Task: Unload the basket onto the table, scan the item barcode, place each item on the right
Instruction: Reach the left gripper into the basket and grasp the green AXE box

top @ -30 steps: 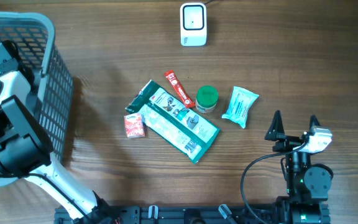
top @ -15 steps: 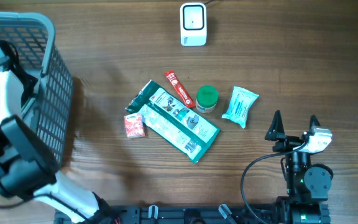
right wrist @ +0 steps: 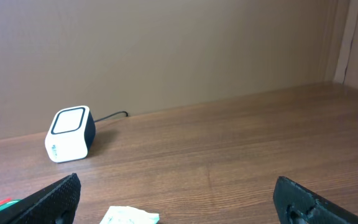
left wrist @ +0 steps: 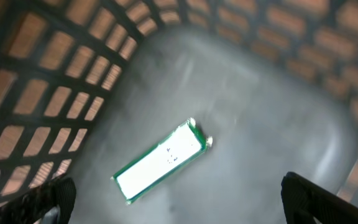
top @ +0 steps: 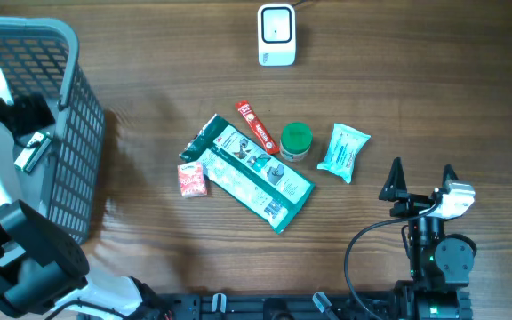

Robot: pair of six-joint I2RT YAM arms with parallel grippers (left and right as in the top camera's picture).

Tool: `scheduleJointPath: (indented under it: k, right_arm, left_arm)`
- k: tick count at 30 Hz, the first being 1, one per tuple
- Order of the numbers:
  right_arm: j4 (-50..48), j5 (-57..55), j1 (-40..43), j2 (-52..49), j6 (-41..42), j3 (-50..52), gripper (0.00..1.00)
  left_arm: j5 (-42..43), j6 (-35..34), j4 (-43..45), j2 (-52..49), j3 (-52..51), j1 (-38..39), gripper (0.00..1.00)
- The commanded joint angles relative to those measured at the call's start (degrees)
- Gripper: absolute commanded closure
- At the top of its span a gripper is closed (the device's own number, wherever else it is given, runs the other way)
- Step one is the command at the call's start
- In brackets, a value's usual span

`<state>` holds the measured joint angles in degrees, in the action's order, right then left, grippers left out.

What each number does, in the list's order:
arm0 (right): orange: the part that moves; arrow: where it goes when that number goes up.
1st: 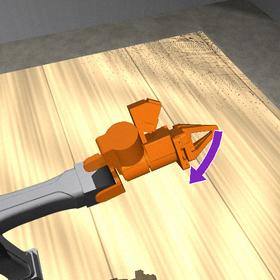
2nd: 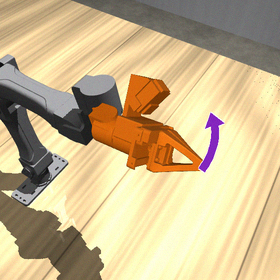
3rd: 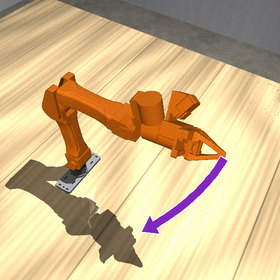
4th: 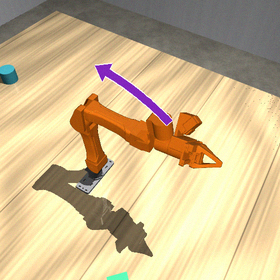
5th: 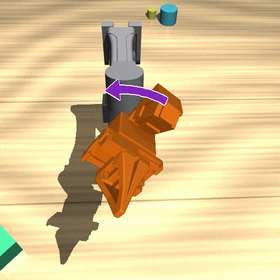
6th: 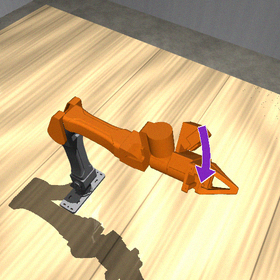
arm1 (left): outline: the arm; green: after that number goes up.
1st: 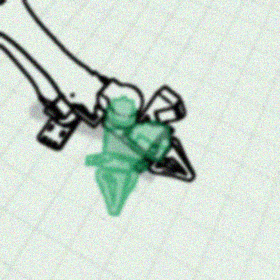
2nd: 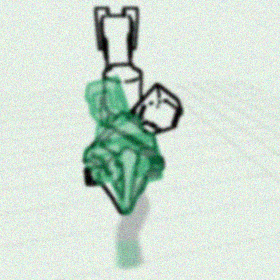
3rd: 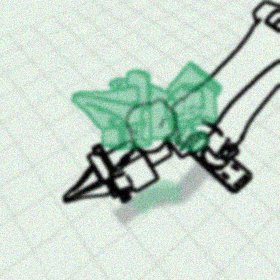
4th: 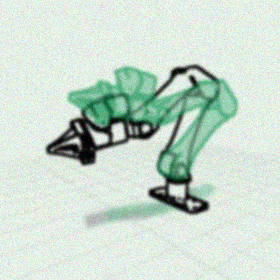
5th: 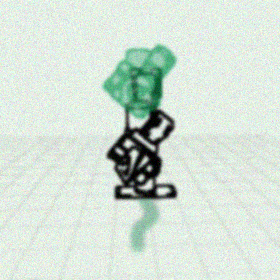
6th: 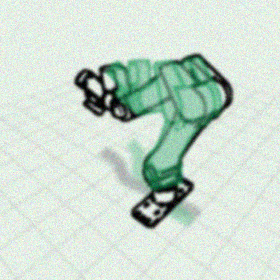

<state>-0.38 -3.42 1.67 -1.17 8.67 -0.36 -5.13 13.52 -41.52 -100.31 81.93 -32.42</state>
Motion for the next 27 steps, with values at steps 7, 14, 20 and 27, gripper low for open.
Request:
scheduleJointPath:
  k: [7,14,20,27]
  right_arm:
    - [-0.2,0.5,0.1,0.4,-1.0,0.1,0.0]
    - [-0.2,0.5,0.1,0.4,-1.0,0.1,0.0]
    - [-0.2,0.5,0.1,0.4,-1.0,0.1,0.0]
    - [-0.2,0.5,0.1,0.4,-1.0,0.1,0.0]
  left_arm:
    - [4.6,33.2,-2.4,-9.4,-4.6,-5.5,0.0]
    - [7.6,38.8,5.4,-13.4,-4.8,-7.7,0.0]
    - [12.0,38.5,8.1,-13.5,-4.8,-7.7,0.15]
    - [15.8,35.3,6.0,-13.5,-4.9,-7.7,0.36]
